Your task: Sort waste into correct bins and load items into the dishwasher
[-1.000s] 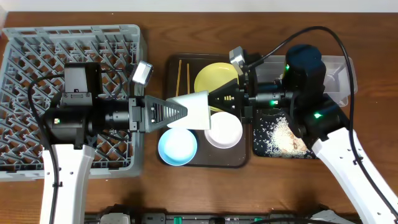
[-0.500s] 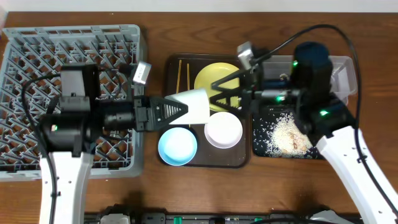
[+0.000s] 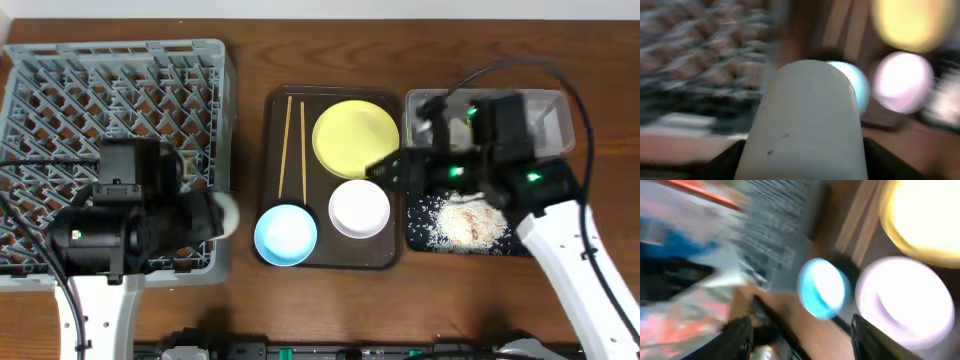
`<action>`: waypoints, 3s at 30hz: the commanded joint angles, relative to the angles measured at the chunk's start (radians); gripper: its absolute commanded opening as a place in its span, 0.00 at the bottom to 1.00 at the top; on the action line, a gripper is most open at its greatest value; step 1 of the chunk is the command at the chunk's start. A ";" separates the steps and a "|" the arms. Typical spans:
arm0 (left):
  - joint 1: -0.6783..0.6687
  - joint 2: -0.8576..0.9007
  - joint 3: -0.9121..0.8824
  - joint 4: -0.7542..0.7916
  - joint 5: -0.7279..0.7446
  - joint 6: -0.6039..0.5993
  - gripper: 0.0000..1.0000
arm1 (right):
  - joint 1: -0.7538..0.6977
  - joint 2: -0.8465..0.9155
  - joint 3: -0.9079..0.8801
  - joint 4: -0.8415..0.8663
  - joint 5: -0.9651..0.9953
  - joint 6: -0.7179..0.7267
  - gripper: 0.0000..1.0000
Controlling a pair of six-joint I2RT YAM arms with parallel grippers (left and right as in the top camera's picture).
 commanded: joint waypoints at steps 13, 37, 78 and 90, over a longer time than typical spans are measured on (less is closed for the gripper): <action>-0.001 0.032 -0.228 0.227 -0.319 -0.106 0.54 | 0.354 0.003 0.008 -0.050 0.469 -0.013 0.65; 0.093 0.038 -0.302 0.131 -0.282 -0.163 0.56 | 0.364 0.003 0.008 -0.063 0.468 -0.005 0.66; 0.093 -0.087 0.239 0.070 0.396 0.288 0.98 | 0.123 0.013 0.091 -0.089 0.593 -0.017 0.59; 0.093 -0.087 0.239 0.070 0.389 0.288 0.98 | 0.345 0.183 0.082 -0.092 0.647 0.047 0.55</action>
